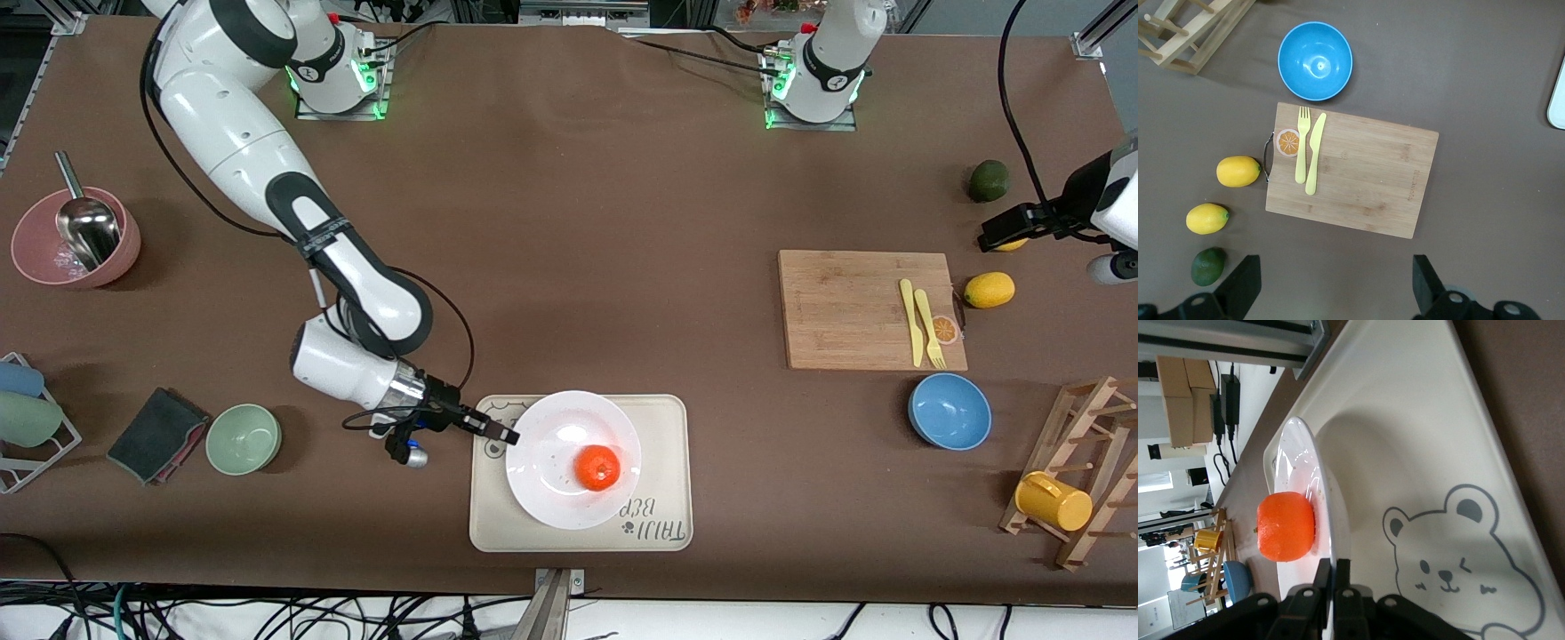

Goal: Place orange and plate with both arms
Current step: 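Slide the plate with the right gripper onto the bear placemat, then open the right gripper and release the plate rim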

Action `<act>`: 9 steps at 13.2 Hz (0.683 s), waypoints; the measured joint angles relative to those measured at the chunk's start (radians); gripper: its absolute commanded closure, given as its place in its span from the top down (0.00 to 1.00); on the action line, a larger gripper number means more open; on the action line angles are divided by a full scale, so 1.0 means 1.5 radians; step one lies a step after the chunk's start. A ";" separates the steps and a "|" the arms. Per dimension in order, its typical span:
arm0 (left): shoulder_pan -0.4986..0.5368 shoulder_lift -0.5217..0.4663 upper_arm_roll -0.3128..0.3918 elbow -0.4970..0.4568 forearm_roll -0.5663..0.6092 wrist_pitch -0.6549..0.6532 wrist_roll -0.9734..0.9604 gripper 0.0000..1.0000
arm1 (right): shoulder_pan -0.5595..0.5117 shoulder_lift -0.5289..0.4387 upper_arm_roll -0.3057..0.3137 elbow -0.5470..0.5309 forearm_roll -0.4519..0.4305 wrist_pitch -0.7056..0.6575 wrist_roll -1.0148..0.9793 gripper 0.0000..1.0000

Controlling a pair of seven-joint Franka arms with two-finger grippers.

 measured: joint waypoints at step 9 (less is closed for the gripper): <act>-0.005 0.025 -0.004 0.028 0.000 -0.062 0.000 1.00 | 0.030 0.049 -0.025 0.054 0.000 0.013 -0.003 0.00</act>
